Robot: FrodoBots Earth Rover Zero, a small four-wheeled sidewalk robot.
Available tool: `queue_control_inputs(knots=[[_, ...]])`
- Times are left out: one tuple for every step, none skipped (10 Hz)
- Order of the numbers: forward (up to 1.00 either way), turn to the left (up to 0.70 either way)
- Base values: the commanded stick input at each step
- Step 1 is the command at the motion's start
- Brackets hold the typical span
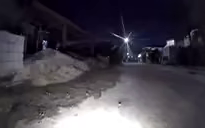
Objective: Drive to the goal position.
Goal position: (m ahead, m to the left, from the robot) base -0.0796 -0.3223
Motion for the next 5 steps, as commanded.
queue_control_inputs(knots=[[0.12,0.24],[0.12,0.24],[0.12,0.24],[0.12,0.09],[0.05,0.09]])
